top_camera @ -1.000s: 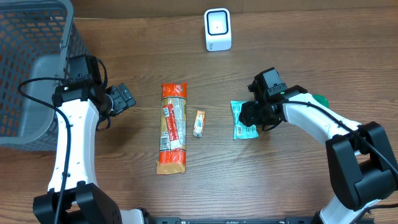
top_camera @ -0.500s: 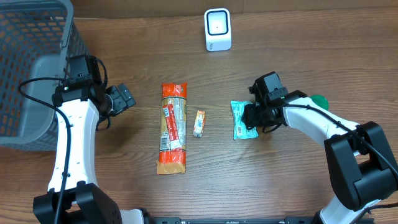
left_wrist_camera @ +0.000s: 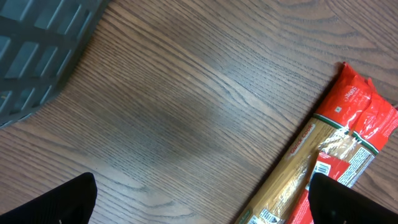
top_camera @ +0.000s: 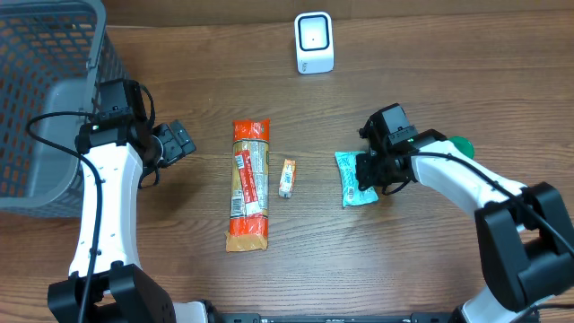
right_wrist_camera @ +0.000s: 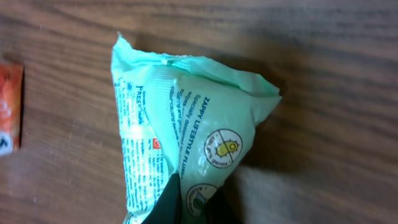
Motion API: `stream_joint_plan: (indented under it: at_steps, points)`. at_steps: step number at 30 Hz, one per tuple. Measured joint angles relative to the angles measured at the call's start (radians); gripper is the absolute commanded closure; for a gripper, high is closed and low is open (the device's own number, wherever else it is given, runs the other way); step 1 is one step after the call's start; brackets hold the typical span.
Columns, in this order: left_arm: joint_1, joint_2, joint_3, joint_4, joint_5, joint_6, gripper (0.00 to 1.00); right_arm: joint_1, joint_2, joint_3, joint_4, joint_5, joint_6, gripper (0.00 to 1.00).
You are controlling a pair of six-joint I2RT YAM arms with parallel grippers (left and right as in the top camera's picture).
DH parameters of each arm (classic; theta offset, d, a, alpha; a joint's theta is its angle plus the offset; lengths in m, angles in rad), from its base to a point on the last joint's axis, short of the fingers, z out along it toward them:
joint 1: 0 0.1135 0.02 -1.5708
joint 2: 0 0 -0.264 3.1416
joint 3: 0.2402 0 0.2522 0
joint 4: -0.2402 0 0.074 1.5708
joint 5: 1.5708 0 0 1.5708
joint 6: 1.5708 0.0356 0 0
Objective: Scan the item barcode
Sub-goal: 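Lift the light-green packet and carry it to the scanner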
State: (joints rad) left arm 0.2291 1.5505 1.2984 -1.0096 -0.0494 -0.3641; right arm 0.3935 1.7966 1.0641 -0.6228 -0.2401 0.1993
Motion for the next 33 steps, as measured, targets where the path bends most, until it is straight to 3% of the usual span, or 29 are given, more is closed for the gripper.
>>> stream_joint_plan:
  at_steps: [12,25,33]
  points:
    - [0.000,0.000,0.000,0.000,0.000,0.000,0.00,0.000,-0.313,0.000,-0.059,0.011,-0.016,0.96]
    - [0.000,0.000,0.000,0.000,0.000,0.000,0.00,0.000,-0.324,0.016,-0.117,0.007,-0.021,0.97]
    - [0.000,0.000,0.000,-0.001,0.000,0.000,0.00,0.000,-0.312,0.275,-0.329,0.043,-0.037,0.97]
